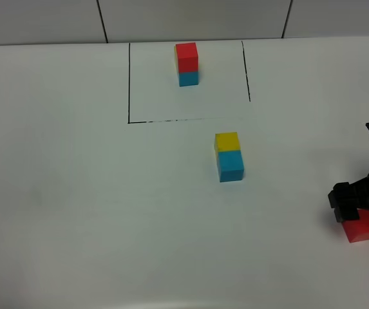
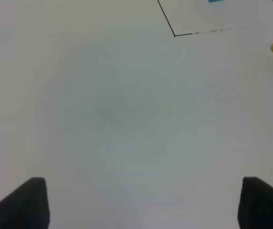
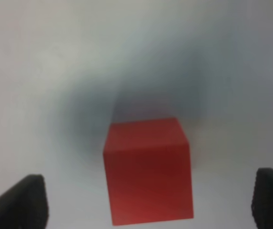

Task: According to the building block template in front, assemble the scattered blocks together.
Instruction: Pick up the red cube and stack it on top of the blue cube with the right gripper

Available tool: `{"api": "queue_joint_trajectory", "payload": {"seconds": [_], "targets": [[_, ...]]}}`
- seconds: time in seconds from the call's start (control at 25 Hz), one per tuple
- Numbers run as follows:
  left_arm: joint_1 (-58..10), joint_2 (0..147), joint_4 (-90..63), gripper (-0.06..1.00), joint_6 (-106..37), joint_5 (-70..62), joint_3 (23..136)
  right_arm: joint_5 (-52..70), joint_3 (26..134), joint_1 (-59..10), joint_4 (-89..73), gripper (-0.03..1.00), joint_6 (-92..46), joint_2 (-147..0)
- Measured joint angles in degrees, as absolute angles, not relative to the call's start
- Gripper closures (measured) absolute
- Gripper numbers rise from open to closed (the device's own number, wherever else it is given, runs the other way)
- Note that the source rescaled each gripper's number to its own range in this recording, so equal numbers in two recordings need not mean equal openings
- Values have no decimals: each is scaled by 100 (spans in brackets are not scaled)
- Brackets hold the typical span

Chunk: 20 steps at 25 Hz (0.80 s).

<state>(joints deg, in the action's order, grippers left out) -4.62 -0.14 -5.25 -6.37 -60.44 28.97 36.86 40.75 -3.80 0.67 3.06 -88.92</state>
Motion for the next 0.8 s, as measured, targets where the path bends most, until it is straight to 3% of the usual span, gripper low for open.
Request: {"api": "queue_joint_trajectory", "payload": {"seconds": [0.56,0.68,0.8], "targets": [[-462,-14,-525,5,-642,-6044,2897,3330,4047,-333,81,24,276,-9569],[-462,-14,-525,5,-642,-6044,2897,3330,4047,-333,81,35,254,-9587],[-462,-14,-525,5,-642,-6044,2897,3330,4047,-329,81,61,254,-9587]]}}
